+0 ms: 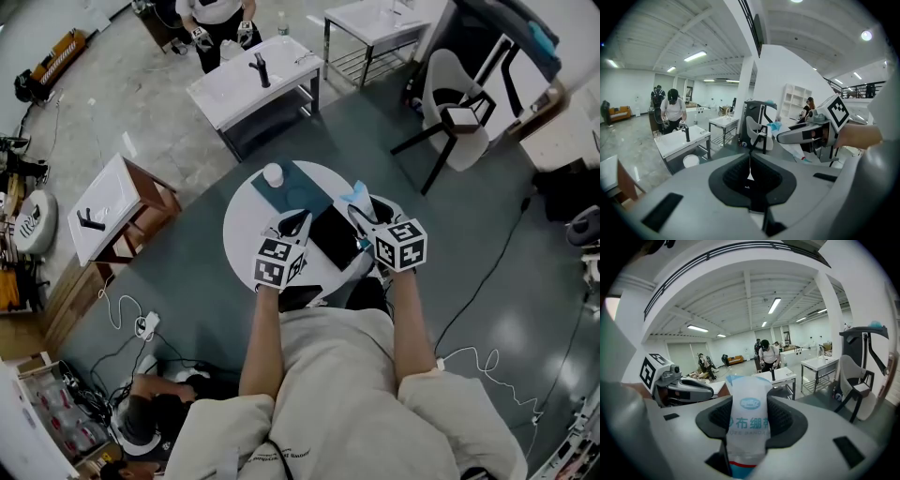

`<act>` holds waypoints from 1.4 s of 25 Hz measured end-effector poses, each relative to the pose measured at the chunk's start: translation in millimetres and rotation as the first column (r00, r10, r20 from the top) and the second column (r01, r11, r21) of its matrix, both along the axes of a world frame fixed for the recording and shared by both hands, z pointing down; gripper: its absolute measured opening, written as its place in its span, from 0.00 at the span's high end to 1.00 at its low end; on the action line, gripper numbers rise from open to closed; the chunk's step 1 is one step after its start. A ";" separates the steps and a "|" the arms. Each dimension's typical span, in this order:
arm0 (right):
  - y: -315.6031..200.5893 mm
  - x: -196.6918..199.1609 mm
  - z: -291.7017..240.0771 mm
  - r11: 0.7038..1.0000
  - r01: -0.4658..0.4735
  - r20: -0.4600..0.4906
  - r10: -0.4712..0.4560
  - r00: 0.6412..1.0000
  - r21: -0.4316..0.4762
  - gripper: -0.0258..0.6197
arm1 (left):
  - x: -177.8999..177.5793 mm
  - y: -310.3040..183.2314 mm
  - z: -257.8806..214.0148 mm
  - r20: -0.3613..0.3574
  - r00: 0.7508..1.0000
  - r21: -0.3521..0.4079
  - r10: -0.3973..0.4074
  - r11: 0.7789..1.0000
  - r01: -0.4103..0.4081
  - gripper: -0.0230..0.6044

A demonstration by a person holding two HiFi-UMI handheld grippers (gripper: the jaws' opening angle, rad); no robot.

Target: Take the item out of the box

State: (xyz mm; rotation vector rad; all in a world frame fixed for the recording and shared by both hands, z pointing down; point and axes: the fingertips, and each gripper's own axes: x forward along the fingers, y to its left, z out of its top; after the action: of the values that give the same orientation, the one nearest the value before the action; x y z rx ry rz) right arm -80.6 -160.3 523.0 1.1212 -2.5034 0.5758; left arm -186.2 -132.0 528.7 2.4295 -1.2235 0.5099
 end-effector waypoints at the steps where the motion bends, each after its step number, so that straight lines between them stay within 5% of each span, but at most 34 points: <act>1: 0.5 0.3 0.7 1.000 -0.003 0.000 0.003 1.000 -0.005 0.63 | -0.6 0.6 0.6 0.002 1.000 -0.004 -0.001 1.000 0.001 0.93; 17: -4.4 9.0 8.9 0.993 -0.079 0.021 0.081 0.997 -0.091 0.63 | 2.5 0.0 0.6 0.009 1.000 -0.014 0.022 1.000 -0.022 0.93; 35: -3.2 1.2 17.5 0.992 -0.060 0.018 0.062 0.998 -0.108 0.63 | -5.8 3.3 10.5 0.032 0.999 -0.026 0.015 1.000 -0.014 0.93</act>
State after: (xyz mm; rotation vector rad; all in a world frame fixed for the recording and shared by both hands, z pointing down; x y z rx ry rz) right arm -79.4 -163.5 540.4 1.1601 -2.4308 0.7335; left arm -192.0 -128.7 539.3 2.4195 -1.2055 0.5672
